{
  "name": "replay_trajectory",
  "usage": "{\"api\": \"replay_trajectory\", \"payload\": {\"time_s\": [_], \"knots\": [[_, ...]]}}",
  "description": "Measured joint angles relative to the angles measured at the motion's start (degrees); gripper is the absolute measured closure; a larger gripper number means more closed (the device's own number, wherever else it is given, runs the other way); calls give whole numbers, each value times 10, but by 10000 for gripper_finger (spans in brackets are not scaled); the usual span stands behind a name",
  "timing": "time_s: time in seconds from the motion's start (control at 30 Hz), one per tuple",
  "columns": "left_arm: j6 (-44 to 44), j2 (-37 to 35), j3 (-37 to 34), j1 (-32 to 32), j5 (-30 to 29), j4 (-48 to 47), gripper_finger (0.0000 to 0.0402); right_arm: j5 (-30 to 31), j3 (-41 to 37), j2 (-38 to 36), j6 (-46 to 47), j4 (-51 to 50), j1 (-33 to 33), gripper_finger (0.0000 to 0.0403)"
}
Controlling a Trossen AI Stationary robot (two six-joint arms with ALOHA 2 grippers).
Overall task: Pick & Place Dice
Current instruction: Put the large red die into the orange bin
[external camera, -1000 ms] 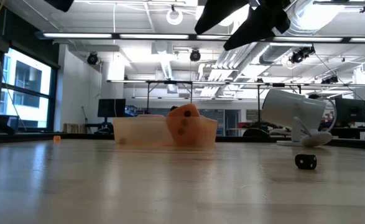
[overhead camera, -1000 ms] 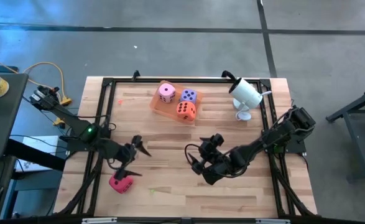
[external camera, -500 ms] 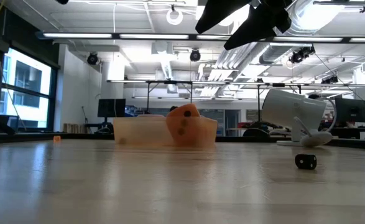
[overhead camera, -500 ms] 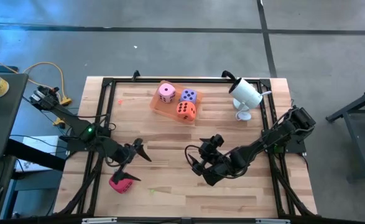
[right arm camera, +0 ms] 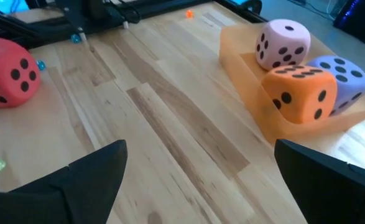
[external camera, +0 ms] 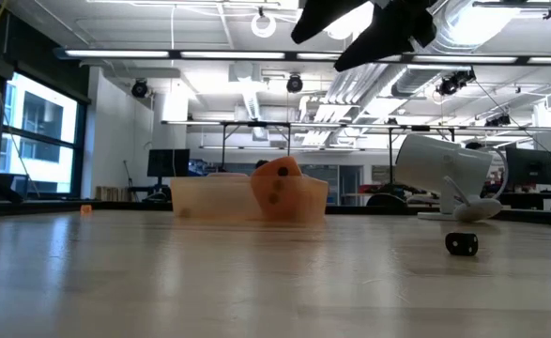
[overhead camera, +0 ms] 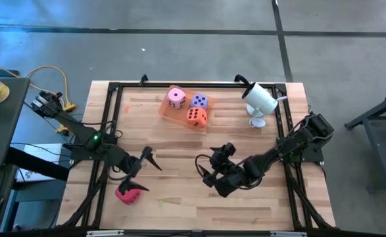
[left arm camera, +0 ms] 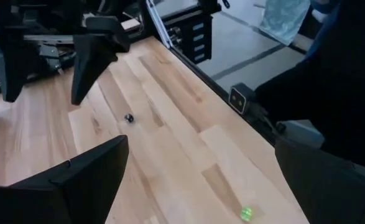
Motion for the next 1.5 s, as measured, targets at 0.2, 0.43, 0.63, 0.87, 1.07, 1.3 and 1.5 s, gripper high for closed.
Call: {"api": "replay_trajectory", "payload": {"time_s": [0.2, 0.43, 0.63, 0.87, 1.07, 1.3, 1.5], "knots": [[62, 0, 0, 9, -31, 42, 6, 0, 0, 0, -27, 42, 0, 7], [-91, -5, 41, 37, -52, -57, 6, 0, 0, 0, -25, 67, 0, 7], [-144, 17, 151, -19, 16, -339, 6, 0, 0, 0, -25, 105, -2, 7], [-220, 104, 146, -135, 13, -459, 6, -6, 0, 0, -25, 144, -1, 7], [-265, 164, 147, -218, -4, -439, 6, -5, 0, 7, -20, 174, 0, 7], [-293, 190, 147, -251, -70, -438, 6, -23, 0, 48, -52, 251, 0, 7], [-307, 207, 147, -263, -72, -439, 6, -27, 0, 67, -75, 293, 0, 7]]}}
